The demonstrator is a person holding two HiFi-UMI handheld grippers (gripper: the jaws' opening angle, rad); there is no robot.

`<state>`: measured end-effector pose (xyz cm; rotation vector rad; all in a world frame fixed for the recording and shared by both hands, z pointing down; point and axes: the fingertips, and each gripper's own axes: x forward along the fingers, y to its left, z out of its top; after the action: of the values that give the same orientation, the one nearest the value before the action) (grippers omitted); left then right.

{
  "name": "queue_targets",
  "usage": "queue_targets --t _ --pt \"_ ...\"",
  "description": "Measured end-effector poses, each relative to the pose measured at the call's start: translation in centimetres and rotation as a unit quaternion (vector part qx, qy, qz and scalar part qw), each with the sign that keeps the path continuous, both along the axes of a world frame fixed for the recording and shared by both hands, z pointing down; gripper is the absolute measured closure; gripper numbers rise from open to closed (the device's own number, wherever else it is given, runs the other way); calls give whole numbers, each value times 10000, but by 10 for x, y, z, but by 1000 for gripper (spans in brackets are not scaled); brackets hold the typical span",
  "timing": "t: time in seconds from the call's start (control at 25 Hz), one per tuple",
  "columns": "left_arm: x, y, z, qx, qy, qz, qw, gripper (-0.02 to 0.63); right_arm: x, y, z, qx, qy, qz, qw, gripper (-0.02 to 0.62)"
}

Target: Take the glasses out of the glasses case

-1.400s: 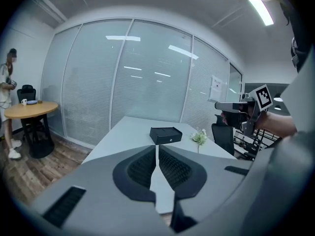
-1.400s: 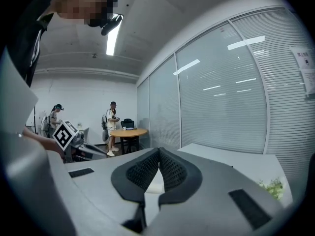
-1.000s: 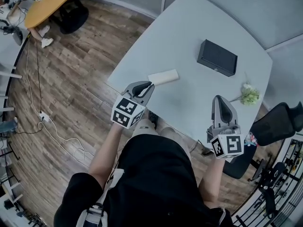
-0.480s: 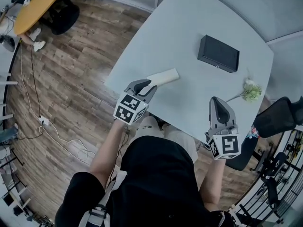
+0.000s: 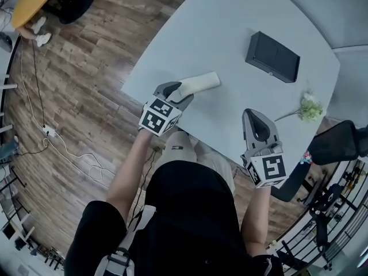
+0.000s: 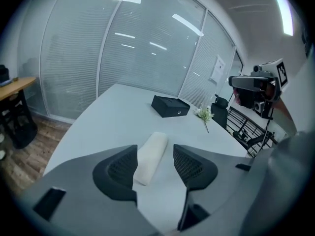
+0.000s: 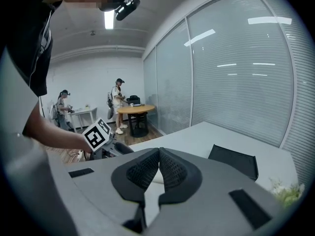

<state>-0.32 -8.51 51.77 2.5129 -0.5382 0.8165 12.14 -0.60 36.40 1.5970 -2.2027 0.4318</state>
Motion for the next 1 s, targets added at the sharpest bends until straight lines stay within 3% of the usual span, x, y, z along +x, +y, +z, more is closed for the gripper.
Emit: queue_targets --t 0.12,0.4,0.64,1.0 --pt "0 -5 20 -207 -14 -59 9998 362 -6 -4 12 -152 -64 -85 9998 577" --pt "8 -11 35 -145 -212 429 9987 342 -16 -21 28 -509 -128 -502 9974 577" --pt "20 -23 69 -108 -713 998 9924 322 -16 -44 39 -591 -140 -779 9951 574" --pt "26 -23 93 -504 -877 1525 9831 316 -18 -59 58 -747 -304 -1044 9913 561"
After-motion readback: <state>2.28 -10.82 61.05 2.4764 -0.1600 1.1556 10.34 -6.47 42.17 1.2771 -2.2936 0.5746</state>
